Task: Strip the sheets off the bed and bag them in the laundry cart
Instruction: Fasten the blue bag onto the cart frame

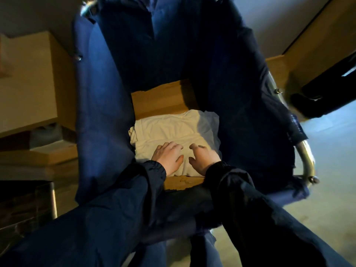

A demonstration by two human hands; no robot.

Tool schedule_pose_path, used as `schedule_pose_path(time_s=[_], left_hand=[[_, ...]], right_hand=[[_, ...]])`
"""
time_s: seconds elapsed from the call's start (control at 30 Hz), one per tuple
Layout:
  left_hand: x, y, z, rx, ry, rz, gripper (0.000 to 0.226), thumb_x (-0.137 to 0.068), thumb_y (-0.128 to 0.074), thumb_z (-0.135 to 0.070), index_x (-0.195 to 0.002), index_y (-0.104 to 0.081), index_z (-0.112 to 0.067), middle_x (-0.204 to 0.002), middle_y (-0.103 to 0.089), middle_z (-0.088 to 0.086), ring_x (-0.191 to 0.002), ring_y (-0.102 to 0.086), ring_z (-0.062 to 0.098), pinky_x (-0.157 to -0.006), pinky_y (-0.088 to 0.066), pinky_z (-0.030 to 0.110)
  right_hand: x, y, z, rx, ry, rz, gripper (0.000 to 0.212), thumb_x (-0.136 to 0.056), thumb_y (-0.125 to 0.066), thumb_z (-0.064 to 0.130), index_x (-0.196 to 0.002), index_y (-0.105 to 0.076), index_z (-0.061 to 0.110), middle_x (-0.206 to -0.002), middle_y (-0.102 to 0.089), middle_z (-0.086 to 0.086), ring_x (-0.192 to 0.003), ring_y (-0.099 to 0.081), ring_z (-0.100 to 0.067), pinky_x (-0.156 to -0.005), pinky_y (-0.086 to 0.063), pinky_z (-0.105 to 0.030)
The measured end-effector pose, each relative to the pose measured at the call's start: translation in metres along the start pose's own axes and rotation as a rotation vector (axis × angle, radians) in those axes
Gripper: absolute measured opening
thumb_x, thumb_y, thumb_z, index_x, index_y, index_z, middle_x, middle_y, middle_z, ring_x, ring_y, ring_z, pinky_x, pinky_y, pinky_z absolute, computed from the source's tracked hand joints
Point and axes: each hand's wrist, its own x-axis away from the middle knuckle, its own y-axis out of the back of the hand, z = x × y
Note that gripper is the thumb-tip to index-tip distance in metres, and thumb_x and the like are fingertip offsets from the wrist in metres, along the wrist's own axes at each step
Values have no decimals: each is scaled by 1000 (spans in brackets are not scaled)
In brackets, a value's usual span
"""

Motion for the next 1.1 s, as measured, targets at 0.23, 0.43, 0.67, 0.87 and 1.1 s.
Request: schedule_pose_path(time_s=[0.23, 0.43, 0.67, 0.87, 1.1], left_hand=[[2, 9, -107, 8, -61, -56, 40, -96, -43, -33, -134, -49, -19, -137, -50, 1, -126, -42, 21, -103, -33, 37], [-11, 13, -209, 64, -54, -128, 34, -97, -44, -31, -127, -52, -18, -126, -56, 2, -111, -54, 25, -87, -41, 34], [-49, 10, -293, 189, -24, -128, 48, -96, -50, -27, -143, -39, -24, -134, -52, 4, -117, -52, 26, -90, -44, 34], [-100, 9, -319, 502, 81, -108, 61, -95, -58, -27, -149, -31, -25, -141, -49, 10, -123, -52, 27, -103, -41, 37], [-145, 24, -331, 491, 142, -142, 48, -86, -67, -42, -126, -53, -19, -117, -59, 5, -106, -54, 20, -83, -42, 26]], right_hand=[[59, 46, -82, 56, -86, -161, 31, -95, -44, 29, -121, -50, 14, -122, -59, -8, -111, -57, -30, -90, -39, -39], [102, 86, -164, 48, -85, -439, 27, -89, -50, 24, -113, -58, 12, -114, -61, -10, -110, -54, -33, -86, -37, -39], [107, 114, -234, -89, -167, -476, 47, -86, -53, 15, -132, -44, 13, -129, -49, -13, -117, -47, -35, -92, -38, -42], [80, 118, -261, -546, -189, -408, 37, -92, -46, 11, -128, -54, 14, -122, -59, -11, -111, -56, -30, -89, -43, -32], [52, 121, -281, -850, -270, -334, 27, -88, -61, 9, -114, -65, 15, -103, -67, 0, -99, -63, -20, -82, -47, -25]])
